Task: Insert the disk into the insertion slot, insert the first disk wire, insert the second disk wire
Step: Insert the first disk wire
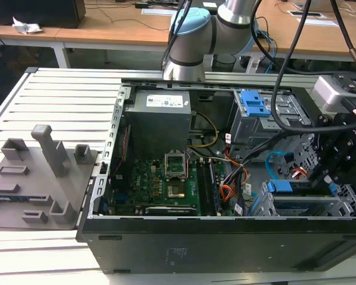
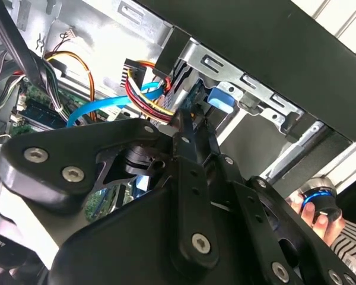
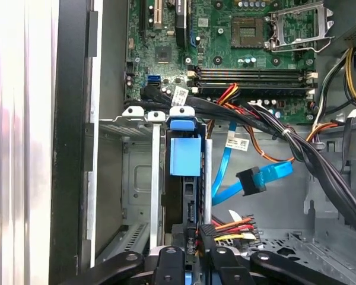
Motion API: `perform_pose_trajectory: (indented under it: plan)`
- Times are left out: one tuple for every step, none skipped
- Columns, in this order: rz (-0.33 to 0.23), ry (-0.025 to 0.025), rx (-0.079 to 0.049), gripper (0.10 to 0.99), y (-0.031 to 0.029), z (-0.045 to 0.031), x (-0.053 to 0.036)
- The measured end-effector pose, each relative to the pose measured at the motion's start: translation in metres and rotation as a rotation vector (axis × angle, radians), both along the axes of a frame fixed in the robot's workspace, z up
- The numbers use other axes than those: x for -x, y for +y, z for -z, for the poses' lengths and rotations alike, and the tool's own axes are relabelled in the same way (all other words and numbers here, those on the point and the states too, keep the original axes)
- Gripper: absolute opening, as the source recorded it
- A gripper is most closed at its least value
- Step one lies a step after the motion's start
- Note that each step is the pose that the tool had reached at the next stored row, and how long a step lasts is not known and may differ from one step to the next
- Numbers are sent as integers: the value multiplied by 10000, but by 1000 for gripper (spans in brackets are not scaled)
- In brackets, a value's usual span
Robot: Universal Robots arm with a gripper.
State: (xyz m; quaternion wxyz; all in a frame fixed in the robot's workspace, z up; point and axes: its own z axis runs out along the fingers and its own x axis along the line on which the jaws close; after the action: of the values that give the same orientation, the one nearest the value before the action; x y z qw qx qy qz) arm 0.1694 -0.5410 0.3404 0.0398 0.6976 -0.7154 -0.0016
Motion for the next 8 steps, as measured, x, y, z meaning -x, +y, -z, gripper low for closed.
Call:
perform_pose_trajectory:
  plan:
    - [0,0,-1,239,0,-17,0]
    - [0,0,1,239,0,-57,0]
    - [0,0,0,239,0,-82,0]
    - [0,0,0,239,0,-110,0]
    - [0,0,0,239,0,-151,0]
    - [0,0,1,239,0,-183,0]
    - [-1,0,-1,239,0,-251,0]
    - [-1,-1,1,239,0,-281,0]
